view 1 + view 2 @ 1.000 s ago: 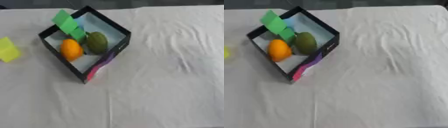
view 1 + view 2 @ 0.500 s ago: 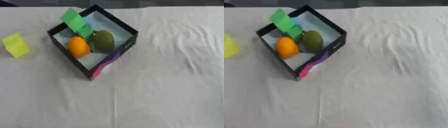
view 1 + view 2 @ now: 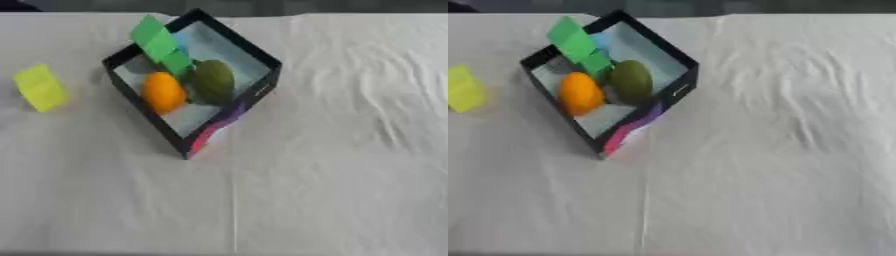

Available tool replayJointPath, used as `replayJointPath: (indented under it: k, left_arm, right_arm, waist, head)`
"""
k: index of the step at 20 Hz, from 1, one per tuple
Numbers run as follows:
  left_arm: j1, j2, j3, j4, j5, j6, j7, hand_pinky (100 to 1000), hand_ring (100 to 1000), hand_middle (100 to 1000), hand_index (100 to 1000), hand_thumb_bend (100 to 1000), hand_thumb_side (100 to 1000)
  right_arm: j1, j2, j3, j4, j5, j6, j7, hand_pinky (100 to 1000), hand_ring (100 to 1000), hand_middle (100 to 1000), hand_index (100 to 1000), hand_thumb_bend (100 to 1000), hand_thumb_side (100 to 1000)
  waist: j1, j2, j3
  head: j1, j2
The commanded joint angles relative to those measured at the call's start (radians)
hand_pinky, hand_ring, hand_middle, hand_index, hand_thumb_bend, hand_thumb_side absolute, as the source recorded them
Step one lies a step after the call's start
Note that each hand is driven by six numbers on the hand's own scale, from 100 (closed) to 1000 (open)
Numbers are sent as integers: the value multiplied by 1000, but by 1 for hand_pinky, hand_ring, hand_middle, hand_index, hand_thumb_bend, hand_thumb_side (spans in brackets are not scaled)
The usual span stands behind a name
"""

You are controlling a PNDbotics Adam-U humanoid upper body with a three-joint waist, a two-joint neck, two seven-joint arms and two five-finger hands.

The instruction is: Pick up objects on the table and place them in the box.

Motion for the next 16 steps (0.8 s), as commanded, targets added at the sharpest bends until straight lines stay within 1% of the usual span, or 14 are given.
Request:
replayJointPath:
  k: [1, 5, 9, 11, 16]
  left_arm:
    - [-2, 53, -1, -4, 29, -149, -176, 1000, 913, 830, 901, 178, 222]
    - [2, 51, -8, -14, 50, -147, -211, 1000, 915, 835, 902, 183, 226]
    - [-9, 38, -22, -24, 49, -146, -233, 1000, 915, 835, 901, 179, 229]
    - [-14, 30, -33, -28, 43, -147, -242, 1000, 920, 842, 905, 181, 236]
    - [-15, 16, -59, -51, 37, -147, -247, 1000, 922, 845, 908, 131, 259]
  right_arm:
    - [-5, -45, -10, -4, 9, -7, 2, 1000, 682, 659, 882, 100, 668]
    - [-3, -45, -10, 0, 13, -9, 2, 1000, 682, 659, 882, 100, 667]
    - [-4, -44, -9, -1, 13, -10, 4, 1000, 682, 659, 882, 100, 666]
    - [-3, -44, -9, 0, 14, -9, 4, 1000, 682, 659, 883, 100, 669]
    - [-5, -44, -7, 0, 16, -7, 7, 1000, 683, 659, 883, 100, 660]
  waist:
    - [-9, -38, 1]
    - [-9, -38, 0]
    - [-9, -38, 0]
    - [-8, -39, 1]
    - [-6, -40, 6]
  head:
    - [5, 4]
    - [9, 1]
    - [24, -1]
    - [40, -2]
    - [92, -4]
